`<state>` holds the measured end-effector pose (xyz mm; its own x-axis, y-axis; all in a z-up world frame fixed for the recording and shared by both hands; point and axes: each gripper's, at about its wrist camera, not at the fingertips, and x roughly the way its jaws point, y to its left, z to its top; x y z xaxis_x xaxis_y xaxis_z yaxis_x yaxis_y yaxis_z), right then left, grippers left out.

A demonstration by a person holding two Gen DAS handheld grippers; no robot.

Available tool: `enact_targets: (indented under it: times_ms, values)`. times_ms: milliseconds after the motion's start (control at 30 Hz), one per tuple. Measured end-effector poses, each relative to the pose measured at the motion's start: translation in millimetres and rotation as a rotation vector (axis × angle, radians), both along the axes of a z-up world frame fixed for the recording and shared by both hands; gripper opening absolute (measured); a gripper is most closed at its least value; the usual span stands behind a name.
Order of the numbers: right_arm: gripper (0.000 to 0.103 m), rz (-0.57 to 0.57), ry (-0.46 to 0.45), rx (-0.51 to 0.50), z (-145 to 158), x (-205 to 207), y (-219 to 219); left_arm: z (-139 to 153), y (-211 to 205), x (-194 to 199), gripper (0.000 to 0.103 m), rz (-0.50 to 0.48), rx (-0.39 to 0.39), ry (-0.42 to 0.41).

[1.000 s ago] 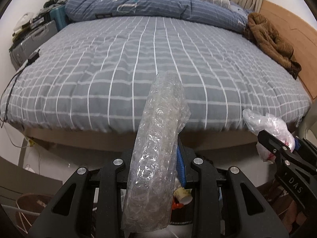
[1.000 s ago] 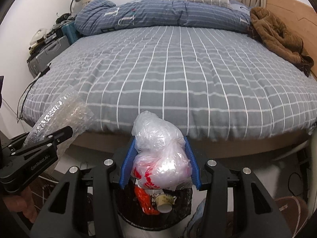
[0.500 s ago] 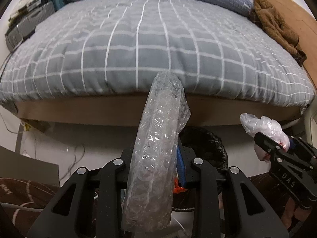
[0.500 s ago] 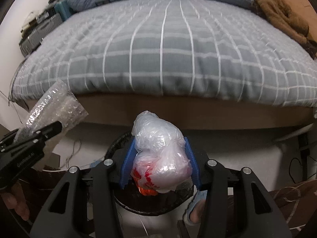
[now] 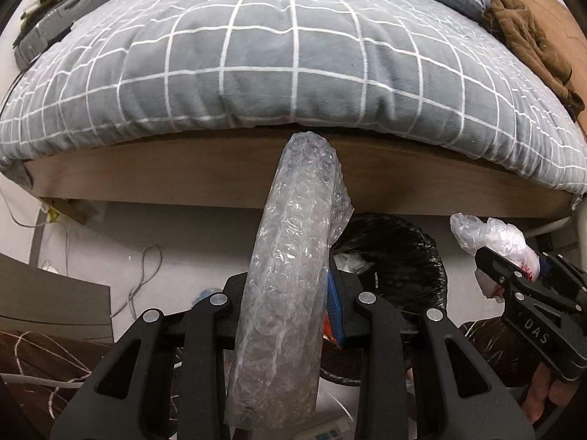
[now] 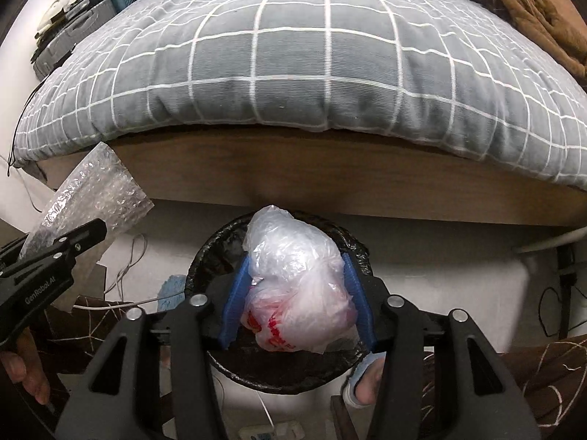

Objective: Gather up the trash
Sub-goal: 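Open the right tool over the bin while the left tool drops the bubble wrap in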

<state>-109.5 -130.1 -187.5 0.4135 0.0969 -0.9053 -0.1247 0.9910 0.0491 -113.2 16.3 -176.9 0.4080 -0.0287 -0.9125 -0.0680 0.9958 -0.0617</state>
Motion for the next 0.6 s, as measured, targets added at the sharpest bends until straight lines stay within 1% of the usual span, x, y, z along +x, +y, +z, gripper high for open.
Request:
enact_targets:
  times_ms: [33,100,200,367,500,600]
  values:
    - [0.053,0.001,-0.004,-0.003,0,0,2,-1,0,-1,0.030,0.001,0.001,0.000]
    - [0.062,0.001,-0.016,-0.008,1,-1,2,-2,-1,-1,0.030,-0.004,-0.002,0.002]
    - [0.070,-0.011,-0.026,-0.011,6,-2,-2,-4,-9,1,0.030,-0.021,-0.005,0.002]
    - [0.081,-0.033,-0.044,-0.036,12,-1,-24,-7,-26,7,0.030,-0.054,-0.013,0.009]
    - [0.088,-0.065,-0.059,-0.066,13,-3,-47,-7,-45,12,0.030,-0.089,-0.031,0.017]
    - [0.089,-0.095,-0.070,-0.088,15,-7,-61,-6,-63,14,0.030,-0.122,-0.036,0.018]
